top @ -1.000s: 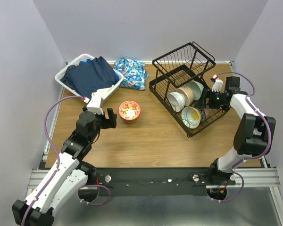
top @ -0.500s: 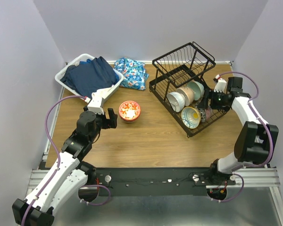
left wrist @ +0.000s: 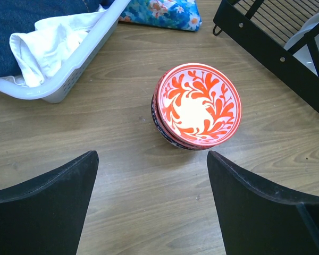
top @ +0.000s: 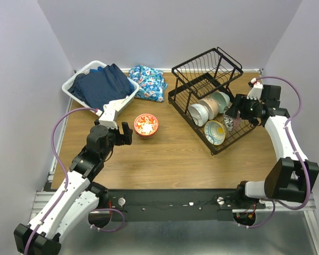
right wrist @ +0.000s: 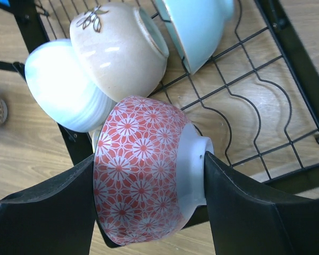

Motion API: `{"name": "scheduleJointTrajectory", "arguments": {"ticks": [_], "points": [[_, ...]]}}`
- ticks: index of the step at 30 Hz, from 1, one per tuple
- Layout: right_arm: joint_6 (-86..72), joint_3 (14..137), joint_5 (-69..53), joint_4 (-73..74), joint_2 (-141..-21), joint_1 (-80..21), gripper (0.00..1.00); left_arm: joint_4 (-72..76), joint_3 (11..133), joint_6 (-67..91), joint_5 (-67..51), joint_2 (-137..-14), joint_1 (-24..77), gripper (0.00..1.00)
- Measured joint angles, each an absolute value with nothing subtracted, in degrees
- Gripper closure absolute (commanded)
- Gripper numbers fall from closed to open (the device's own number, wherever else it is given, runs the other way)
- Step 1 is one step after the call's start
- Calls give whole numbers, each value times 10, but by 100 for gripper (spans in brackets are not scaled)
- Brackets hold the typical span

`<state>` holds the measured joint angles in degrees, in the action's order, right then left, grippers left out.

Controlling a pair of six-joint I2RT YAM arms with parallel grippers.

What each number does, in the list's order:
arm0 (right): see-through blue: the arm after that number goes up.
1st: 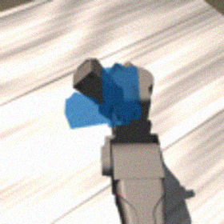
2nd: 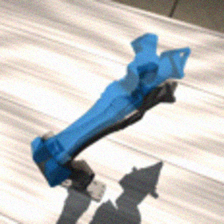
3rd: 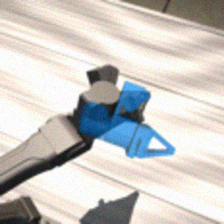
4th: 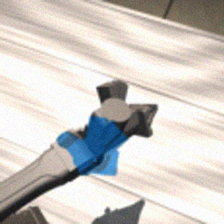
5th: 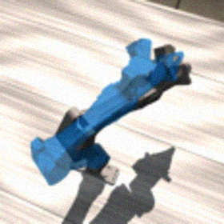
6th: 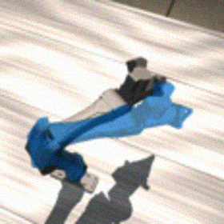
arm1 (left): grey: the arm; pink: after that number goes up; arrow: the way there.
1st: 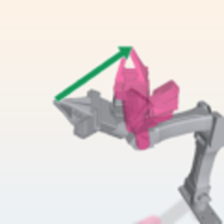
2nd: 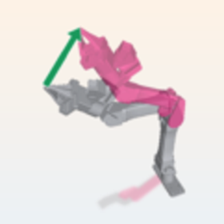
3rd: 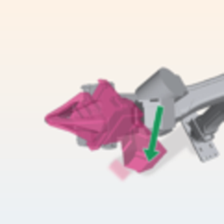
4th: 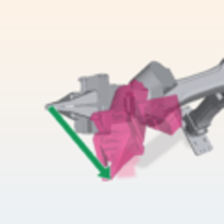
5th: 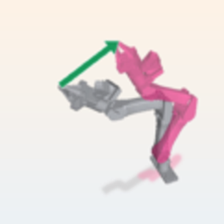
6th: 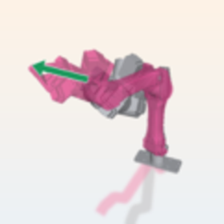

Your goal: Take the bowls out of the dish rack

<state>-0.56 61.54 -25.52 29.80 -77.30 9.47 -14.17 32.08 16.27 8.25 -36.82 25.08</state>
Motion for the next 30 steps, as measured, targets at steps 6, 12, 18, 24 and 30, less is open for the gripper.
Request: {"name": "scheduleJointTrajectory", "arguments": {"ticks": [6,12,18,24,30], "points": [[-50,615,-227,296,-738,95,73,-140,321,163,77,-369,251,8],[-106,611,-227,279,-683,95,73,-128,321,181,55,-378,251,8],[-173,576,-289,246,-642,95,76,-101,319,234,17,-399,251,8],[-257,513,-383,201,-614,94,75,-43,320,305,-30,-463,254,8],[-319,468,-448,150,-586,93,75,5,345,361,-50,-535,288,8]]}}
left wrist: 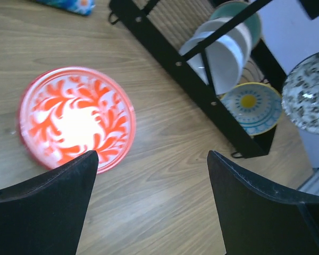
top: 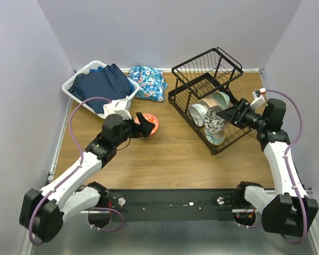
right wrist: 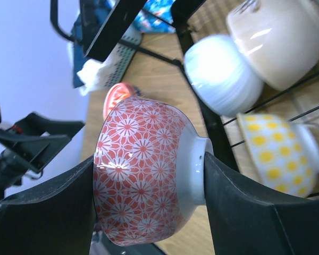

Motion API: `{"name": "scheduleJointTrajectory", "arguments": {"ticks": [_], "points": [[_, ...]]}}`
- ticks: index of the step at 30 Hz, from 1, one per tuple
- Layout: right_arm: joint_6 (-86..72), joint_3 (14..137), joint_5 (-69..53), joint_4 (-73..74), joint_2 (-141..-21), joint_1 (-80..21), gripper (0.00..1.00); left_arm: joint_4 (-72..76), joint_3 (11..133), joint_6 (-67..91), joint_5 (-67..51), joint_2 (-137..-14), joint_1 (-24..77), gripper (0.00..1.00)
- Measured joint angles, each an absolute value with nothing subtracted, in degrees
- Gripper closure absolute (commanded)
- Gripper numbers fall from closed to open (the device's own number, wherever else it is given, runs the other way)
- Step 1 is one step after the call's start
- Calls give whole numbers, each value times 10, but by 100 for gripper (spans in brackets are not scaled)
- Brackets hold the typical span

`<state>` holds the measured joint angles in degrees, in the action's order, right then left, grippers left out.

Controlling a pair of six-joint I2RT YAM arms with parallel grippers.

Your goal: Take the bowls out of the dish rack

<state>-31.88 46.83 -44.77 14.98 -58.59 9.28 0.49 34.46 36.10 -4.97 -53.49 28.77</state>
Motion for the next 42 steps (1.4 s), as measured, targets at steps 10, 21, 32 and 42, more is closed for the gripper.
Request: {"name": "scheduleJointTrajectory", "arguments": {"ticks": [10,21,32,42], "points": [[-411,405,-507,63,-570,69,74,104,451,406,-31,-675,425,8],[-462,375,-546,-7,-562,44,74,156,552,429,-22,-833,495,14],[-485,364,-560,-26,-553,41,73,167,586,457,-22,-911,514,42],[-487,362,-562,-34,-552,37,58,195,586,479,-44,-921,515,100]]}}
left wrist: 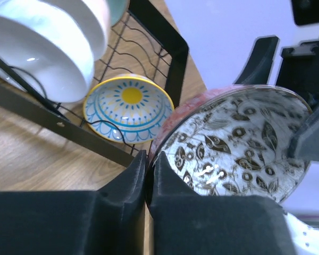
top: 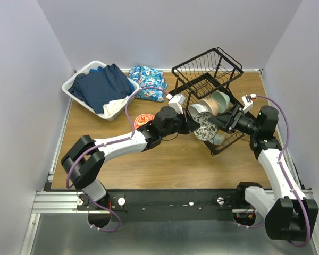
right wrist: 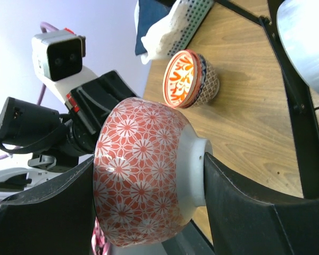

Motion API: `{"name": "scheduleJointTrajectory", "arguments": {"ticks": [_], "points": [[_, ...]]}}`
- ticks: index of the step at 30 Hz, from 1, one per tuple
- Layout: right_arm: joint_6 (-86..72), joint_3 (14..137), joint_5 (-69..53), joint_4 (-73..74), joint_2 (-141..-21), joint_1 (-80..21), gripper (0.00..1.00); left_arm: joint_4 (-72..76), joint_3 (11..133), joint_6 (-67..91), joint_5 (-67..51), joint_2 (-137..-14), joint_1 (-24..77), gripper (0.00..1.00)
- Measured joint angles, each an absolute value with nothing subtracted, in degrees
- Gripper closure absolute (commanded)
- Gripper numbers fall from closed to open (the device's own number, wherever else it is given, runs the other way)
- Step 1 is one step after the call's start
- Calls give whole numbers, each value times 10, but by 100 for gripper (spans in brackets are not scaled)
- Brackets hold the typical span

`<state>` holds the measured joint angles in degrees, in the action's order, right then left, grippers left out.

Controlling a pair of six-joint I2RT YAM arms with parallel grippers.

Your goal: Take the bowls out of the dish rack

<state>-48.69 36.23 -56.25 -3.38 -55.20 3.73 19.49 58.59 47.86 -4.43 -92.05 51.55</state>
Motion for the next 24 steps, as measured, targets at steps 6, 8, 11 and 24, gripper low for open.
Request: {"name": "scheduleJointTrajectory", "arguments": {"ticks": [6,8,11,24], "points": [[-478,362,-562,-29,-551,39,14,205,576,483,-59,-915,515,100],[-464,364,-562,-18,-550,38,4,205,572,481,-60,-911,515,100],[-420,382,-558,36,-551,37,0,183,552,461,-54,-888,512,100],[-272,468,-522,171,-554,37,0,-9,485,403,32,-692,451,100]]}}
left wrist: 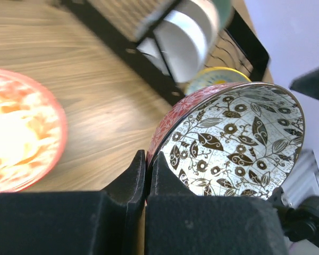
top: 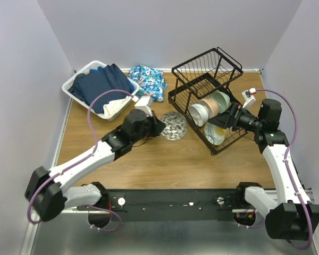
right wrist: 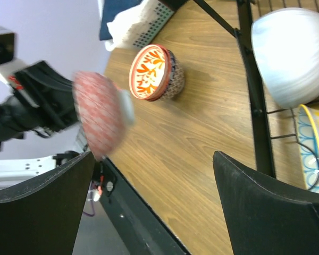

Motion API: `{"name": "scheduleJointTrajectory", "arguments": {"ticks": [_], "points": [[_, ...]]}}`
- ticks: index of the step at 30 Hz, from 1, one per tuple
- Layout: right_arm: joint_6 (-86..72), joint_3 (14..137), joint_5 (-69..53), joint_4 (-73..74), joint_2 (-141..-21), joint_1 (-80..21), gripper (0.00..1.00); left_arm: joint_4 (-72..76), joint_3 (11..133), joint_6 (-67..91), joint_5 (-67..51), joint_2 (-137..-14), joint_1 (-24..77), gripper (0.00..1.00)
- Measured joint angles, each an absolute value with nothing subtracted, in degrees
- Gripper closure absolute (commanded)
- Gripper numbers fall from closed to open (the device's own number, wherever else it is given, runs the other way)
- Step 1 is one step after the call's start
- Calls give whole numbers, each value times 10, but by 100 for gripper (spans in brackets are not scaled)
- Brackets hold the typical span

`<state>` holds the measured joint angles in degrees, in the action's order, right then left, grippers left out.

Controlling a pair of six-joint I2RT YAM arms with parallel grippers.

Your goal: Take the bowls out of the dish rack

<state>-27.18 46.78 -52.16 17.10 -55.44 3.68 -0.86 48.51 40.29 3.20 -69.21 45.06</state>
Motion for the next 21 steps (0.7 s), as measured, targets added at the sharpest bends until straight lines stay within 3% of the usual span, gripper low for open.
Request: {"name": "scheduleJointTrajectory", "arguments": {"ticks": [9,21], "points": [[-243,472,-508,197,-583,37,0,-210,412,419,96,-508,279,100],[-224,498,-493,200,-604,37,0,-334,333,444,84,-496,80,100]]}}
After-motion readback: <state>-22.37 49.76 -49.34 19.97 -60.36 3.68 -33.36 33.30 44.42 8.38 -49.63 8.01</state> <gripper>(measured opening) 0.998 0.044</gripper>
